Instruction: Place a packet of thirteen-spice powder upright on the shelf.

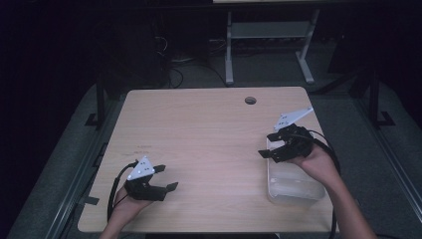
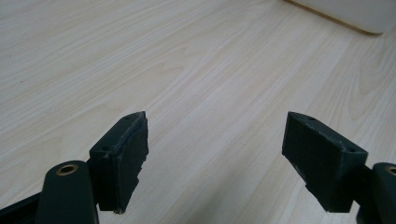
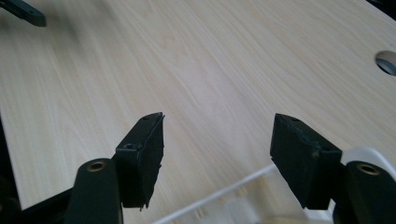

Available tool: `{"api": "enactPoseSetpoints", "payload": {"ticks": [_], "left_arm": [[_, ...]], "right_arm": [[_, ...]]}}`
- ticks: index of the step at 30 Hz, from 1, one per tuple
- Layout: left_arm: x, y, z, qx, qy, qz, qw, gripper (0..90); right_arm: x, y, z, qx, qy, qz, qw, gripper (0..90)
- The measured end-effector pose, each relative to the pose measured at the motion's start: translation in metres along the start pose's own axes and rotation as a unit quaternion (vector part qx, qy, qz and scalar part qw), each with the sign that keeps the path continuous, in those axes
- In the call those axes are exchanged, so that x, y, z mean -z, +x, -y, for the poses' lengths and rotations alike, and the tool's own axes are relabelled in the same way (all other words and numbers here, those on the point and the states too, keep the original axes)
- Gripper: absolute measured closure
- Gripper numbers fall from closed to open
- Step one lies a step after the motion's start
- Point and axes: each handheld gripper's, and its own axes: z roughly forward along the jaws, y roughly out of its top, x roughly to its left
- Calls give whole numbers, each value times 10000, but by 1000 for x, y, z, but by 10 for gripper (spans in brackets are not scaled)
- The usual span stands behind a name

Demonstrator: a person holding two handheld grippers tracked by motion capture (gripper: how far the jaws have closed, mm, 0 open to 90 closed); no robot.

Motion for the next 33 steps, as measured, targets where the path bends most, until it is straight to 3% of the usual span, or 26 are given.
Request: {"api": "enactPoseSetpoints", "payload": {"ticks": [11, 33], "left_arm": [[1, 1, 1, 18, 5, -13, 10000, 221], [8, 5, 2, 40, -1, -88, 10000, 211]], "right_arm": [[-25, 24, -6, 93, 40, -285, 9995, 323], [-58, 50, -15, 142, 17, -691, 9975, 306]]}}
